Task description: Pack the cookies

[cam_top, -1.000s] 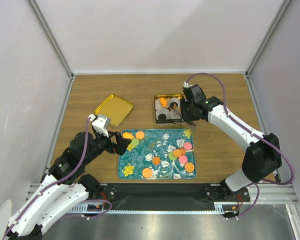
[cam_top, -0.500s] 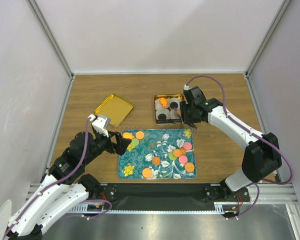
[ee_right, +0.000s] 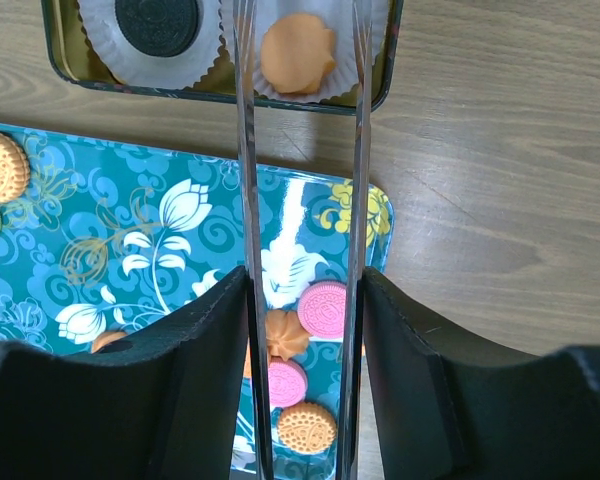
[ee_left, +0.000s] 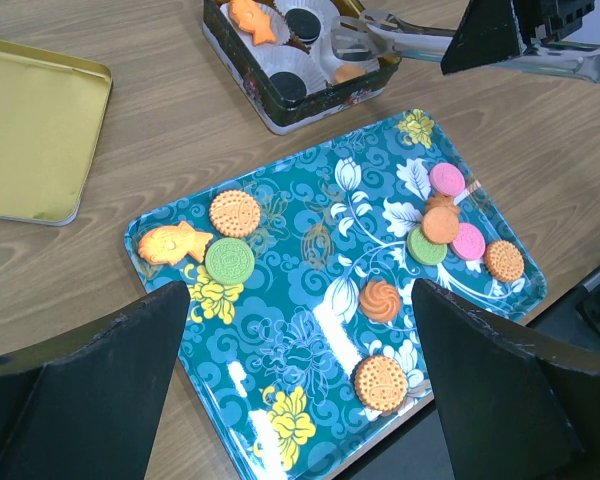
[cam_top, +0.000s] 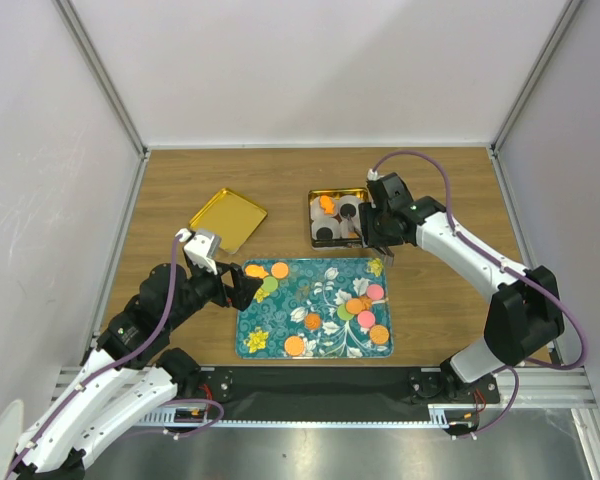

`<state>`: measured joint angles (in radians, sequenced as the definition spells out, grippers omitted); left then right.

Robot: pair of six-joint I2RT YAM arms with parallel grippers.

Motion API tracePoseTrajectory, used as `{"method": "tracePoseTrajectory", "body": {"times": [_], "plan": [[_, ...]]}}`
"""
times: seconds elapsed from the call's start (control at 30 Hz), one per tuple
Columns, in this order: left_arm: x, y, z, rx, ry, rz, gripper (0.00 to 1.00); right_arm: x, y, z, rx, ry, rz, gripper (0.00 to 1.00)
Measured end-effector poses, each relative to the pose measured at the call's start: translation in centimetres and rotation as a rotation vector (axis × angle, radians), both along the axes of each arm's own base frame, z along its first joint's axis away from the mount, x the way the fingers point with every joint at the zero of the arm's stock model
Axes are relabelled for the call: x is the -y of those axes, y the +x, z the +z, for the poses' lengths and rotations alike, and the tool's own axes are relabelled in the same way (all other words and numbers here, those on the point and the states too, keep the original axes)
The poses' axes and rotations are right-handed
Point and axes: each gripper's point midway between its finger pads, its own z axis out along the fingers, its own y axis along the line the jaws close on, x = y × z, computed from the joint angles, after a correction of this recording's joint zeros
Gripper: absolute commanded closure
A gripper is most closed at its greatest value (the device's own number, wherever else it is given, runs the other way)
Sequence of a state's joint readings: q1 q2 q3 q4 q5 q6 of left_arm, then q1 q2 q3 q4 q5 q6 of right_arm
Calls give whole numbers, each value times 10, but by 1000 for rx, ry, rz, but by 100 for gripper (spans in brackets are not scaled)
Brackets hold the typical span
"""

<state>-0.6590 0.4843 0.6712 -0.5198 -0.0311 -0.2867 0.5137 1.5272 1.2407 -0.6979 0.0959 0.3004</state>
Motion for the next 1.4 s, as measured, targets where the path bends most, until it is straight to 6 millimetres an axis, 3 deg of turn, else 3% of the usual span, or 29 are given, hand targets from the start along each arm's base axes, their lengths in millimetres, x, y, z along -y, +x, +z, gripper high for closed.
{"method": "tracePoseTrajectory", "body": {"times": [0.3, 0.47, 0.57, 0.77, 0.93, 1.03, 1.2, 1.4], "plan": [[0, 0, 0, 0, 0, 0, 0, 1, -2, 17, 38, 24, 4, 48], [0, 0, 0, 0, 0, 0, 0, 12, 1, 31, 68, 50, -26, 48], [0, 0, 0, 0, -1, 0, 0, 31, 9, 40, 87, 75, -81, 47], [0, 0, 0, 0, 0, -1, 0, 91, 39, 46, 148, 119, -283, 46], [0, 0, 0, 0, 0, -1, 0, 148, 64, 21, 149, 113, -481, 45], [0, 0, 0, 1, -1, -2, 0, 171, 79, -1, 130, 98, -559, 44], [0, 0, 0, 0, 0, -2, 0, 191, 95, -44, 78, 57, -622, 41], [0, 0, 0, 0, 0, -2, 0, 194, 100, -84, -12, 29, -630, 35]]}}
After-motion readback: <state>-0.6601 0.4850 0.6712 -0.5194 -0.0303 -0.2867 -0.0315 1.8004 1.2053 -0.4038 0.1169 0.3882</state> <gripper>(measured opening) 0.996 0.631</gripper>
